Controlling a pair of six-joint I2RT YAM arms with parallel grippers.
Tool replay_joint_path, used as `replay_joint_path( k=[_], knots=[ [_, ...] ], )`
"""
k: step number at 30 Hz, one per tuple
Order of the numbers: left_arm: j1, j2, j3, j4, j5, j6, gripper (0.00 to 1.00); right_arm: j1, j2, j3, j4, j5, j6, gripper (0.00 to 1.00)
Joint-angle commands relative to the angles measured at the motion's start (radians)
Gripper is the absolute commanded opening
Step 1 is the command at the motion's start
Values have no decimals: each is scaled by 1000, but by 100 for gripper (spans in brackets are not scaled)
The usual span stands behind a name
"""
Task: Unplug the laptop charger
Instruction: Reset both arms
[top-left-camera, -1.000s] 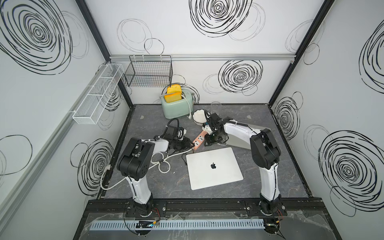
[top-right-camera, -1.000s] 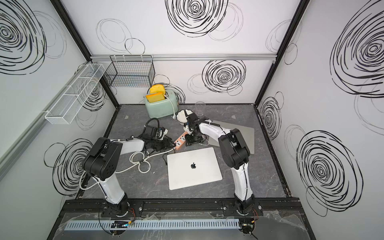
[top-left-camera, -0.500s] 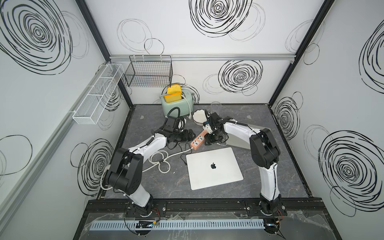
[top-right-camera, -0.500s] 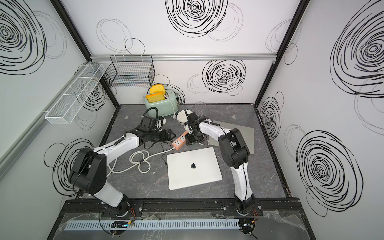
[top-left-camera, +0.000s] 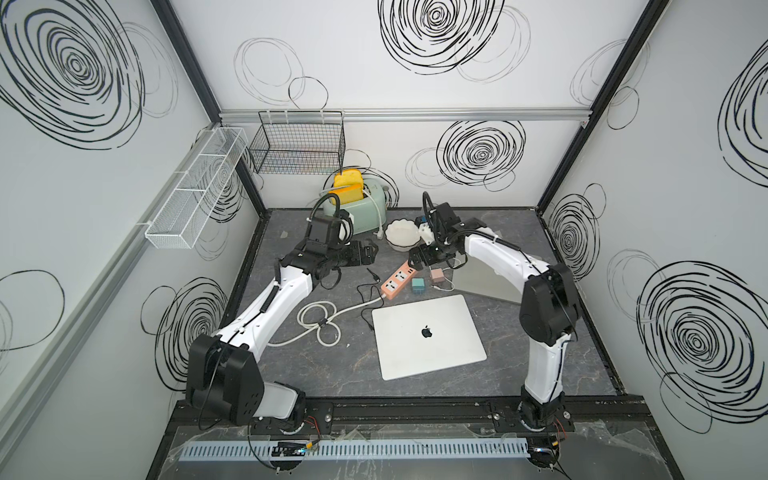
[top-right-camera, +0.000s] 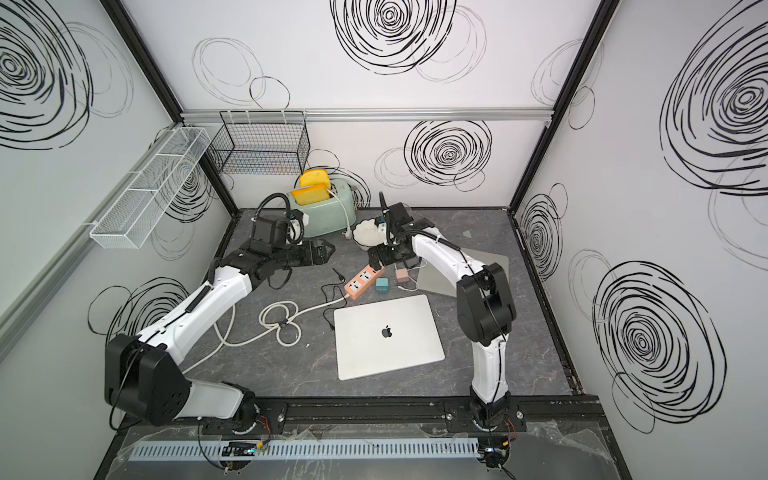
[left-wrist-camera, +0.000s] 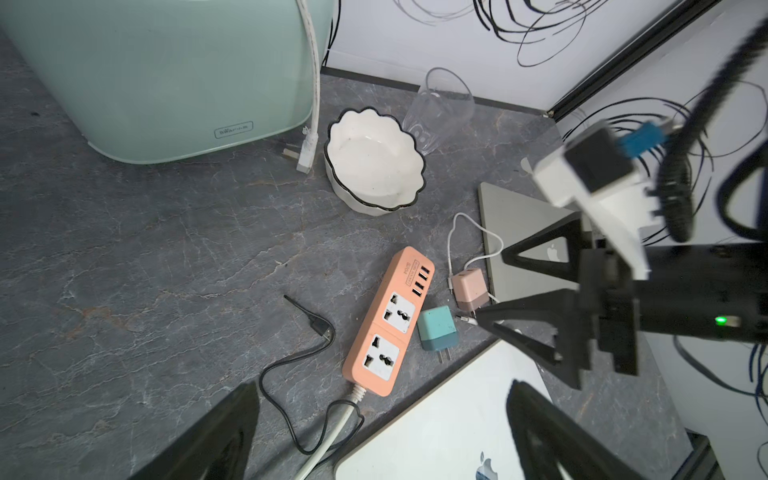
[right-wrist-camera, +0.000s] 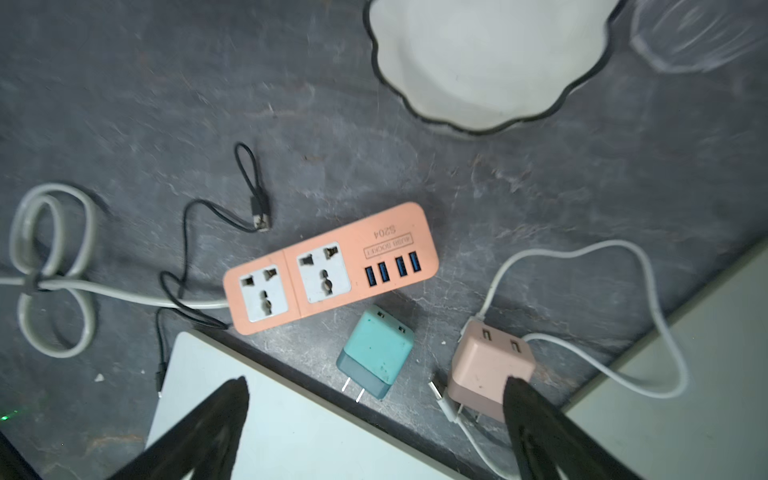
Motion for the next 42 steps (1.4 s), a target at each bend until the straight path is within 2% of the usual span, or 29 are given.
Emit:
replay_joint_path(
  k=[1,3,6,8,9,11,15,16,18,20,23,29,33,35,38,40,42],
  knots=[
    [41,-34,23,-58,-26,47,98,-65,-172,-70,112,-16,23,99],
    [44,-108,-7,-39,-153,75,97,-127,-276,-170,208,-34,54,99],
    [62,-228,-93,48,-253,94,97,-227,-410,-292,326,-38,116,99],
    [64,-293,-199,147,-359,51,98,-290,-491,-351,376,-43,143,99],
    [61,-327,-274,222,-418,38,97,-309,-538,-385,407,14,158,99],
    [50,-375,-385,332,-405,104,97,-308,-644,-496,487,199,159,99],
    [53,-417,-538,473,-443,104,98,-318,-883,-909,878,395,172,99],
    [55,-415,-560,495,-446,117,98,-328,-921,-998,985,372,142,99],
    [60,-397,-598,531,-456,149,97,-349,-971,-1168,1171,218,19,99],
    [61,-390,-633,571,-467,174,97,-359,-977,-1257,1238,128,-62,99],
    [61,-397,-710,659,-514,207,97,-392,-950,-1342,1265,86,-84,99],
    [81,-387,-852,827,-613,257,98,-411,-866,-1483,1482,82,-152,99],
    [130,-354,-954,1076,-634,218,97,-518,-787,-1540,1653,48,-137,99],
    [146,-321,-994,1210,-644,196,97,-557,-733,-1543,1720,10,-139,99],
    [158,-260,-1004,1314,-630,193,98,-566,-650,-1528,1818,-4,-147,99],
    [168,-216,-1022,1446,-604,216,98,-565,-588,-1471,1796,-12,-120,99],
    [183,-155,-975,1440,-555,266,97,-563,-510,-1467,1876,-64,-127,99]
  ],
)
